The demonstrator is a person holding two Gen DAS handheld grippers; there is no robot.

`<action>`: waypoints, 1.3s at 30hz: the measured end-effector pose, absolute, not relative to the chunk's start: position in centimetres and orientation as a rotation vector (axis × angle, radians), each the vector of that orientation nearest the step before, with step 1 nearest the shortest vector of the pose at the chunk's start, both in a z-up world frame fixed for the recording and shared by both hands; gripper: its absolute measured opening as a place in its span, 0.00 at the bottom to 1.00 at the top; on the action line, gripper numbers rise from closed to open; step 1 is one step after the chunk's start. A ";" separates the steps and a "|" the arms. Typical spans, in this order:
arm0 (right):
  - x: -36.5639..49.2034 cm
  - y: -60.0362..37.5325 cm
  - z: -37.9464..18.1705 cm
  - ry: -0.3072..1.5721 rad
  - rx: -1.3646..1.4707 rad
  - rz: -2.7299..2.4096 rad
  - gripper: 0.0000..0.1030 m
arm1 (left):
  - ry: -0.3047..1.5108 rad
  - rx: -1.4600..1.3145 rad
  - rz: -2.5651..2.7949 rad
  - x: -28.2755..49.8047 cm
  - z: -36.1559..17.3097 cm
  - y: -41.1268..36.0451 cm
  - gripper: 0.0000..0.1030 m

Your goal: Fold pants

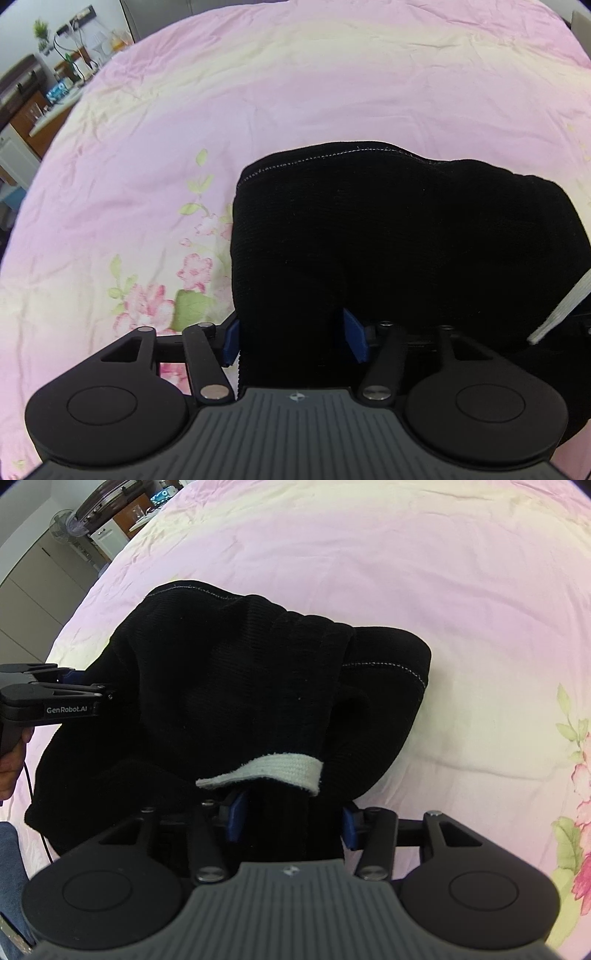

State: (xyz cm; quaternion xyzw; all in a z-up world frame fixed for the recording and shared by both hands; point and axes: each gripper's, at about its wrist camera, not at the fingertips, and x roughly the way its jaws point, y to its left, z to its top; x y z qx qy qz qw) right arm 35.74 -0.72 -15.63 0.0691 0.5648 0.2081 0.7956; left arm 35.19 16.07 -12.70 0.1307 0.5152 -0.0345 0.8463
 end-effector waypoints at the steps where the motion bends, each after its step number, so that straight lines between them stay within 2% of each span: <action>1: 35.7 -0.8 -15.2 1.218 0.137 0.456 0.53 | 1.078 0.301 -0.070 34.9 -12.3 16.0 0.68; 5: 34.7 -1.7 -12.8 1.179 0.032 0.479 0.62 | 0.976 0.422 -0.090 33.3 -10.0 15.7 0.69; 8: 33.9 -1.9 -10.2 1.053 -0.103 0.479 0.60 | 0.949 0.395 -0.138 33.0 -7.9 15.9 0.66; 9: 34.0 -1.8 -9.5 1.013 -0.119 0.498 0.58 | 0.951 0.362 -0.143 33.3 -7.5 16.2 0.59; 11: 34.3 -1.9 -8.4 0.948 -0.122 0.550 0.42 | 0.960 0.300 -0.124 34.1 -7.3 16.5 0.56; 14: 35.7 0.2 -8.5 0.891 -0.187 0.591 0.30 | 0.953 0.197 -0.081 35.3 -7.7 17.2 0.50; 15: 36.3 0.9 -9.1 0.891 -0.222 0.581 0.28 | 0.958 0.160 -0.079 35.8 -8.1 17.5 0.47; 17: 37.7 1.4 -10.8 0.934 -0.250 0.549 0.16 | 0.988 0.099 -0.071 36.3 -8.8 18.1 0.39; 20: 39.7 0.7 -13.5 1.000 -0.237 0.504 0.12 | 1.029 0.066 -0.039 36.5 -10.3 18.8 0.36; 23: 40.9 0.3 -15.0 1.016 -0.231 0.455 0.12 | 1.025 0.020 -0.035 36.0 -10.0 19.4 0.37; 27: 41.9 0.6 -14.1 1.006 -0.211 0.439 0.14 | 1.010 0.046 -0.047 34.2 -8.4 19.9 0.37; 33: 33.4 0.5 -10.3 0.932 -0.176 0.595 0.15 | 0.979 0.119 -0.117 27.9 -6.4 20.7 0.41; 35: 30.7 0.5 -10.3 0.927 -0.185 0.631 0.15 | 0.988 0.133 -0.131 25.9 -6.4 20.9 0.47; 39: 27.1 0.3 -12.1 0.952 -0.209 0.624 0.15 | 1.024 0.189 -0.146 22.8 -7.8 21.0 0.46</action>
